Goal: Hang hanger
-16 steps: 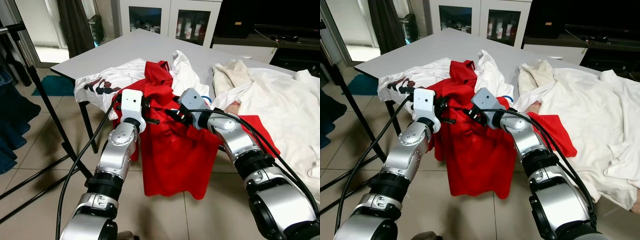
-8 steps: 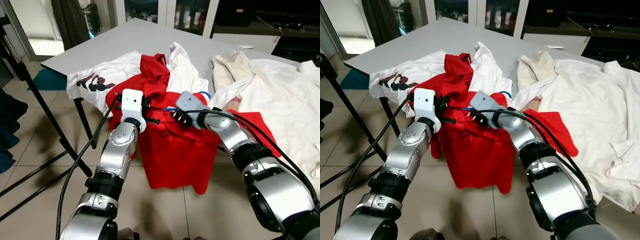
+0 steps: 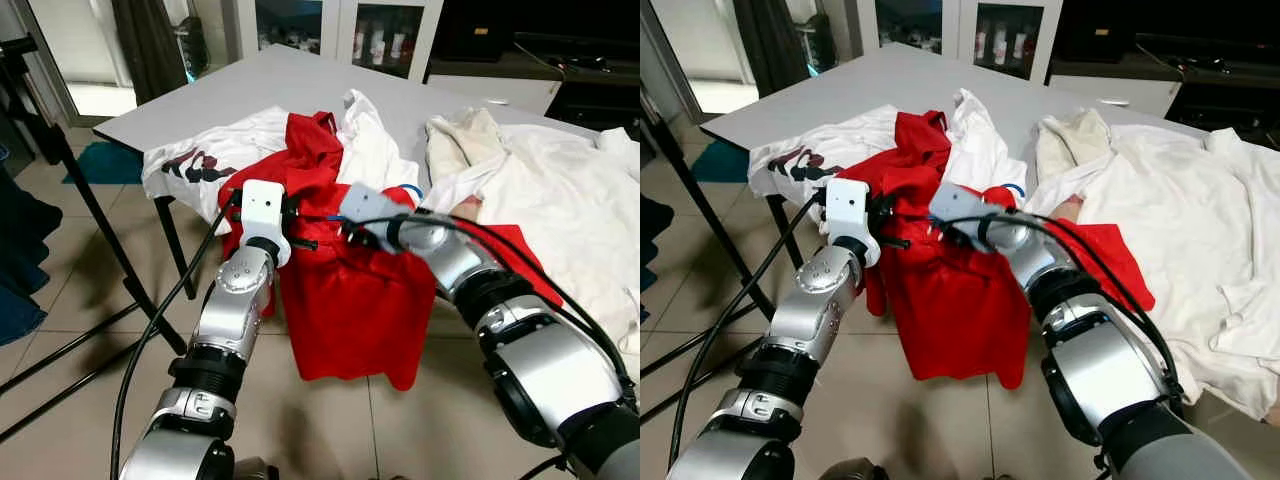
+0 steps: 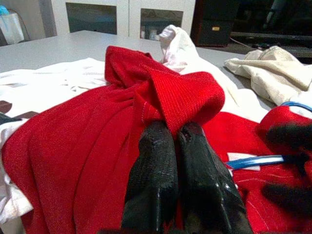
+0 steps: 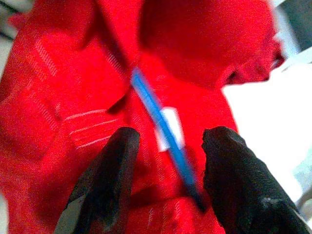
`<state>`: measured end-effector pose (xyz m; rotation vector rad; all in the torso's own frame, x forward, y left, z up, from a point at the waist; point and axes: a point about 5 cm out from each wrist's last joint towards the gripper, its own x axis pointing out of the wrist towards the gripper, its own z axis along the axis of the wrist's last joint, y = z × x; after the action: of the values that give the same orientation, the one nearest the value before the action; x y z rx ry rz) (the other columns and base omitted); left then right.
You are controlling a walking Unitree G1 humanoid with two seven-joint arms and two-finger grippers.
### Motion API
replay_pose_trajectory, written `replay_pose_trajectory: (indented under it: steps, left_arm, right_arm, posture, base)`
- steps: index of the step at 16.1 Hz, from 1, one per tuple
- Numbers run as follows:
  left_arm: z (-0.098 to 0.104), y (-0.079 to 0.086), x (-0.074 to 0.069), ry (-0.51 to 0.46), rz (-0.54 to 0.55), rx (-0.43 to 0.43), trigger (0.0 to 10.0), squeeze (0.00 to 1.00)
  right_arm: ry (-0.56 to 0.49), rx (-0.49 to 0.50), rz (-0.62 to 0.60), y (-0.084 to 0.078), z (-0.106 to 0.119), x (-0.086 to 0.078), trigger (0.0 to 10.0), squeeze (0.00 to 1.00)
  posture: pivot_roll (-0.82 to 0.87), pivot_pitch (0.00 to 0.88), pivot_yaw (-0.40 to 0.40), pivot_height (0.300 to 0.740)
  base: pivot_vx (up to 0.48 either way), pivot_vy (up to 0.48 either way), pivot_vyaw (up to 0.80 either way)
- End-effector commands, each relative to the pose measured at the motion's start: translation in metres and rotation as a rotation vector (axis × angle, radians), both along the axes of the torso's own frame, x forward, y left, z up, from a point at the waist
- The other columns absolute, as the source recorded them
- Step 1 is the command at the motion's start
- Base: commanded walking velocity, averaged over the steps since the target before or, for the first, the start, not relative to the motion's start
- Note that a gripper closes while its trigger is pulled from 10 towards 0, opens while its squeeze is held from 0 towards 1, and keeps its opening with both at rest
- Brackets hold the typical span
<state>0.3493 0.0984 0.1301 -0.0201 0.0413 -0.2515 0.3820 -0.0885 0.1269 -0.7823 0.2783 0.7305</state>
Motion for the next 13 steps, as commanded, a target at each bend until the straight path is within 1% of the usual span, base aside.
replay_pose_trajectory:
  steps: [1, 3, 6, 7, 8, 9, 10, 11, 12, 13]
  left_arm:
    - [0.005, -0.002, -0.001, -0.017, -0.005, 0.008, 10.0, 0.0]
    - [0.005, -0.002, -0.001, -0.017, -0.007, 0.008, 10.0, 0.0]
    - [0.007, -0.002, -0.002, -0.024, -0.009, 0.01, 10.0, 0.0]
    - [0.008, -0.002, -0.002, -0.027, -0.01, 0.014, 10.0, 0.0]
    - [0.008, -0.002, -0.003, -0.031, -0.011, 0.02, 10.0, 0.0]
    - [0.008, -0.002, -0.004, -0.031, -0.011, 0.022, 10.0, 0.0]
    - [0.008, -0.002, -0.004, -0.031, -0.011, 0.024, 10.0, 0.0]
    - [0.007, -0.001, -0.005, -0.03, -0.01, 0.028, 10.0, 0.0]
    - [0.007, 0.0, -0.005, -0.028, -0.009, 0.03, 10.0, 0.0]
    - [0.008, -0.001, -0.005, -0.028, -0.011, 0.031, 10.0, 0.0]
  right_arm:
    - [0.004, -0.023, 0.004, 0.001, 0.005, 0.003, 10.0, 0.0]
    - [0.033, -0.024, -0.01, 0.001, 0.002, 0.002, 10.0, 0.0]
    - [0.034, -0.03, -0.088, -0.003, -0.003, 0.003, 10.0, 0.0]
    - [0.048, -0.02, -0.11, -0.003, -0.005, 0.003, 8.2, 0.0]
    - [0.068, -0.001, -0.129, -0.003, -0.007, 0.002, 4.9, 0.0]
    - [0.076, 0.01, -0.148, -0.003, -0.008, 0.002, 4.5, 0.0]
    - [0.076, 0.009, -0.155, -0.003, -0.009, 0.002, 4.8, 0.0]
    - [0.083, 0.008, -0.164, -0.003, -0.01, 0.001, 8.4, 0.0]
    - [0.096, 0.011, -0.168, -0.003, -0.012, 0.001, 9.1, 0.0]
    - [0.117, 0.026, -0.178, -0.004, -0.014, 0.0, 10.0, 0.0]
  posture:
    - [0.11, 0.013, -0.027, 0.74]
    - [0.11, 0.016, -0.027, 0.74]
    - [0.12, 0.02, -0.028, 0.74]
    - [0.12, 0.02, -0.028, 0.74]
    - [0.13, 0.023, -0.028, 0.74]
    - [0.13, 0.023, -0.028, 0.74]
    - [0.13, 0.023, -0.028, 0.74]
    - [0.13, 0.023, -0.028, 0.74]
    - [0.13, 0.023, -0.028, 0.74]
    - [0.13, 0.023, -0.028, 0.74]
  base:
    - [0.0, 0.0, 0.0]
    - [0.0, 0.0, 0.0]
    - [0.0, 0.0, 0.0]
    - [0.0, 0.0, 0.0]
    - [0.0, 0.0, 0.0]
    - [0.0, 0.0, 0.0]
    - [0.0, 0.0, 0.0]
    - [0.0, 0.0, 0.0]
    - [0.0, 0.0, 0.0]
    - [0.0, 0.0, 0.0]
